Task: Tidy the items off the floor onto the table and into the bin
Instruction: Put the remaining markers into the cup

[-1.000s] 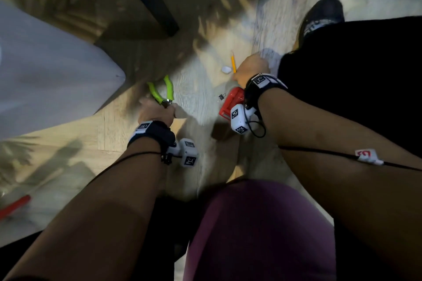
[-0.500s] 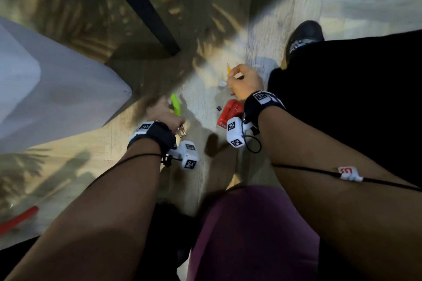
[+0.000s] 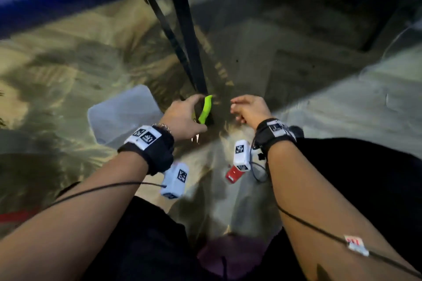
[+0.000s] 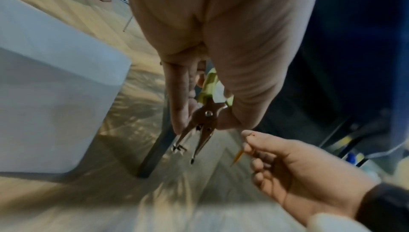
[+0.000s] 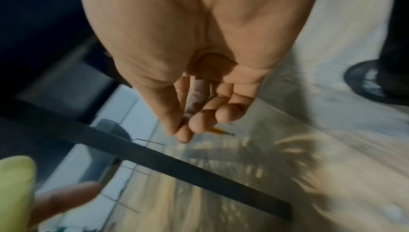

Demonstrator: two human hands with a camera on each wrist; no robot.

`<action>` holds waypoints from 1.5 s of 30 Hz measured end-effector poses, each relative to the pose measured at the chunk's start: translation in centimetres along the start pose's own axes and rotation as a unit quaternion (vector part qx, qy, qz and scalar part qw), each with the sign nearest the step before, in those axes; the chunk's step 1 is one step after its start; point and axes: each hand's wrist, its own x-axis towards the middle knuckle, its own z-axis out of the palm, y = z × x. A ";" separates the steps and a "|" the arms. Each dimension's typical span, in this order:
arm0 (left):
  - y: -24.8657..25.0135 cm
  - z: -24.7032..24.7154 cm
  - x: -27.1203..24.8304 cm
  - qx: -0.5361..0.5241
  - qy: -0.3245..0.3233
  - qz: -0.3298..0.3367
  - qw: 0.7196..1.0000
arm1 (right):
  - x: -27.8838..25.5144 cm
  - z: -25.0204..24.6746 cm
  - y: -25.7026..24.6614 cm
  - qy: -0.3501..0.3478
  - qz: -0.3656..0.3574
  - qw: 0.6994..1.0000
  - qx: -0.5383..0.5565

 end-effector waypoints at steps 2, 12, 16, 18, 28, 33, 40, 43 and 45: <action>1.0 -3.5 -3.8 -0.027 0.028 0.011 0.999 | -3.6 -0.2 -4.4 -0.020 -0.078 0.996 -0.032; 5.3 -18.6 -20.2 -0.064 0.216 0.136 0.965 | -18.8 -1.0 -23.1 -0.092 -0.385 0.916 -0.062; 7.6 -25.3 -22.7 -0.077 0.326 0.157 0.929 | -22.8 -1.3 -28.4 -0.075 -0.444 0.893 -0.011; 8.6 -29.7 -22.6 -0.075 0.392 0.157 0.903 | -24.1 -1.4 -29.7 -0.064 -0.463 0.884 0.002; 9.0 -45.9 -11.8 -0.041 0.422 -0.012 0.906 | -25.6 -1.5 -30.3 -0.064 -0.467 0.882 0.013; 7.6 -45.2 -6.6 0.007 0.389 -0.036 0.920 | -25.7 -2.6 -29.9 -0.062 -0.449 0.891 -0.003; 6.2 -43.1 -3.9 0.051 0.374 -0.067 0.924 | -25.0 -3.7 -29.3 -0.054 -0.436 0.898 0.001; 5.6 -42.8 -3.7 0.045 0.395 -0.049 0.916 | -24.7 -3.6 -29.2 -0.055 -0.442 0.895 0.002; 5.3 -42.6 -3.8 0.043 0.405 -0.046 0.912 | -24.9 -3.4 -29.2 -0.061 -0.447 0.893 0.003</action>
